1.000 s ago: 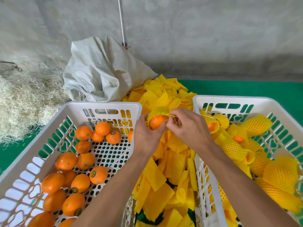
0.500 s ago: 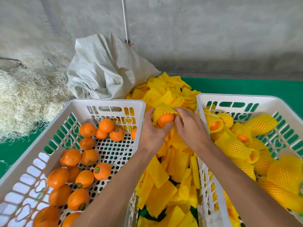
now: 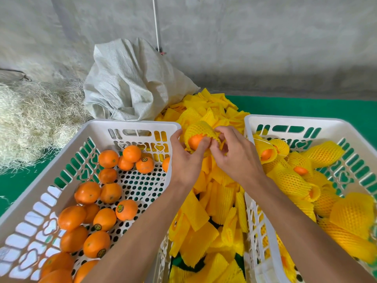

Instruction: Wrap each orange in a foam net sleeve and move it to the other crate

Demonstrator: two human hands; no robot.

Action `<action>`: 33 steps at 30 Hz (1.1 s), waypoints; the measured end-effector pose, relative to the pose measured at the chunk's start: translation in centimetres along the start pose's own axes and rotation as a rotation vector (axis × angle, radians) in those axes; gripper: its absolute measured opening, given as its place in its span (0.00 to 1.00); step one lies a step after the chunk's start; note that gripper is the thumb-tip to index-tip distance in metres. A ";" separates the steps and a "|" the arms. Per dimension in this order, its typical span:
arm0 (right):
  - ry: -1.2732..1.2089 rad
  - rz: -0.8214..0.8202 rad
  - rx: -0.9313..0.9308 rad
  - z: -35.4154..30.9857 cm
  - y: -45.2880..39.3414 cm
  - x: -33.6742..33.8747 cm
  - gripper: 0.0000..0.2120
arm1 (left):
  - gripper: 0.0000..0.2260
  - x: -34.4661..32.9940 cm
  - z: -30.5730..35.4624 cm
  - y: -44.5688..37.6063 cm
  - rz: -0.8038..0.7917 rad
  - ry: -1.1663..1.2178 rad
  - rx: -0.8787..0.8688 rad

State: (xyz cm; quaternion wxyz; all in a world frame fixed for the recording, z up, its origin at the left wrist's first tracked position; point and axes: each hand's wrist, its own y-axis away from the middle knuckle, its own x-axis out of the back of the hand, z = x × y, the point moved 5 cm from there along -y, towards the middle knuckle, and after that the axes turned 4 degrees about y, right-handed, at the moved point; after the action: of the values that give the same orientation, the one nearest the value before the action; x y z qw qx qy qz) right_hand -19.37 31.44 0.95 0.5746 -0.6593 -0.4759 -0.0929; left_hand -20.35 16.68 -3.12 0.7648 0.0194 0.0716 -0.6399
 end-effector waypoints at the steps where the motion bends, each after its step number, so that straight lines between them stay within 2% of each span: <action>1: 0.027 -0.058 -0.025 0.1 0.1 -0.5 0.14 | 0.32 0.0 0.1 0.0 -0.004 0.047 0.002; 5: 0.120 -0.260 -0.081 0.8 0.7 -2.5 0.13 | 0.22 0.0 0.7 0.1 -0.009 0.001 -0.079; 7: 0.118 -0.295 -0.105 1.4 0.8 -2.9 0.15 | 0.23 -0.2 0.5 0.1 -0.014 0.012 -0.070; 10: 0.116 -0.266 -0.103 1.8 0.8 -2.6 0.18 | 0.25 -0.5 0.5 0.2 -0.024 0.024 -0.061; 13: 0.098 -0.170 -0.026 1.1 0.4 -1.8 0.20 | 0.20 -0.2 0.9 0.2 -0.023 0.036 -0.093; 16: 0.043 -0.097 0.058 0.3 0.2 -1.2 0.20 | 0.22 0.0 1.3 0.3 -0.001 0.005 -0.163; 19: 0.036 -0.121 0.090 0.0 0.5 -1.5 0.18 | 0.22 0.3 1.5 0.2 0.030 -0.037 -0.206; 21: 0.033 -0.155 0.043 0.2 0.7 -1.6 0.18 | 0.25 0.7 1.4 0.0 0.069 -0.082 -0.212; 25: -0.025 -0.117 -0.090 0.8 0.1 -0.7 0.30 | 0.28 0.9 1.3 -0.1 0.084 -0.129 -0.251; 29: -0.029 -0.213 -0.146 0.3 0.6 -1.2 0.40 | 0.33 0.1 1.2 0.5 0.006 -0.237 -0.334; 33: -0.192 -0.176 -0.235 0.7 0.6 -1.0 0.41 | 0.32 -0.4 1.5 0.8 -0.060 -0.314 -0.459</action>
State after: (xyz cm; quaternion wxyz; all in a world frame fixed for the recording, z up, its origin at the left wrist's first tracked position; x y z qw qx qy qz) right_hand -19.77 31.62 -0.37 0.4352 -0.6834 -0.5705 -0.1345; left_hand -19.48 17.04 -1.60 0.7316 -0.2557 0.0959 -0.6247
